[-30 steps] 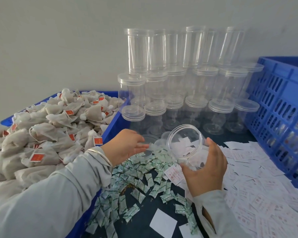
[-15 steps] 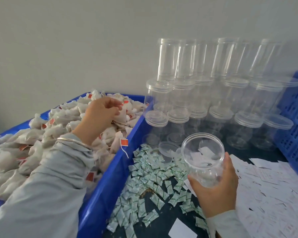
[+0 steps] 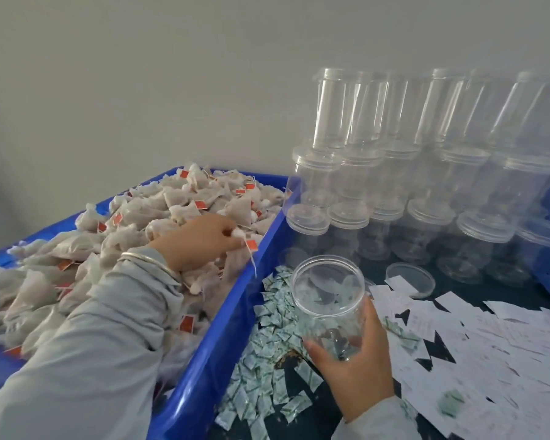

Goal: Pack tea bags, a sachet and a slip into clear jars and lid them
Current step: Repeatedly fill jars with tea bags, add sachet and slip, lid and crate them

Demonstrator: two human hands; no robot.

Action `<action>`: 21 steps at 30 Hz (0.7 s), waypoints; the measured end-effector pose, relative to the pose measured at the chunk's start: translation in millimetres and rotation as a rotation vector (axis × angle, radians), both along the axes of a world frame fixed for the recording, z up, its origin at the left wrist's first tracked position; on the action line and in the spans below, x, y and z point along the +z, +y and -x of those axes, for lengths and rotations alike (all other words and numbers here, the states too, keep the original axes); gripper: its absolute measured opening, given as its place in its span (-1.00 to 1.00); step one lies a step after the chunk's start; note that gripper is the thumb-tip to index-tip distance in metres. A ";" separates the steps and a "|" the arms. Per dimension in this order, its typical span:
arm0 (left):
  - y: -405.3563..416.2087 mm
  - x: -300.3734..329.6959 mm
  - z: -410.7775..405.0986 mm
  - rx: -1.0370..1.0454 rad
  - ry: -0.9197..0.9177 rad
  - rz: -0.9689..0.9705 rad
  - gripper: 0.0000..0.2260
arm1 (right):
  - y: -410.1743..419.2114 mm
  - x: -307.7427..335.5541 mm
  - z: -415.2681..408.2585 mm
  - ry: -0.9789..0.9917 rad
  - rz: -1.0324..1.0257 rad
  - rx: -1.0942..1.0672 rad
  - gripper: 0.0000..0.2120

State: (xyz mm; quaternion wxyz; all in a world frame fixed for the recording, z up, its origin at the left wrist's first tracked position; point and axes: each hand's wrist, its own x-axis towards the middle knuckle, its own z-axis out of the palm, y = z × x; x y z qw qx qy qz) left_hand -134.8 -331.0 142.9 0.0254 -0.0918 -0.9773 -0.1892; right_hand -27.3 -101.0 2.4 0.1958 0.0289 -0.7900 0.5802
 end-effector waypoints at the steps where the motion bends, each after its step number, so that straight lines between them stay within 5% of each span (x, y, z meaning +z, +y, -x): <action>1: 2.2 2.9 -0.7 0.039 0.081 -0.091 -0.73 | 2.2 -1.3 -0.4 -0.018 0.006 0.013 -0.01; 4: 11.0 16.8 -6.9 0.102 0.198 -0.640 -0.82 | 5.9 -4.1 0.8 -0.048 -0.026 0.014 0.00; 6: 19.7 26.2 -16.3 -0.016 0.057 -1.014 -0.82 | 4.4 -3.7 1.0 -0.059 -0.042 0.030 -0.02; 8: 28.9 27.5 -23.9 -0.165 -0.110 -1.149 -0.86 | 2.5 -3.9 -0.7 -0.063 -0.063 0.074 -0.04; 11: 44.7 20.7 -31.0 -0.274 -0.233 -1.055 -0.93 | 1.6 -6.3 3.3 -0.061 -0.088 0.095 -0.01; 16: 59.4 5.7 -35.6 -0.385 -0.298 -0.586 -0.91 | -2.8 -1.0 10.6 -0.090 -0.101 0.104 0.05; 21: 54.5 5.6 -34.3 -0.364 -0.303 -0.609 -0.83 | 7.4 -6.8 4.0 -0.063 -0.100 0.035 0.03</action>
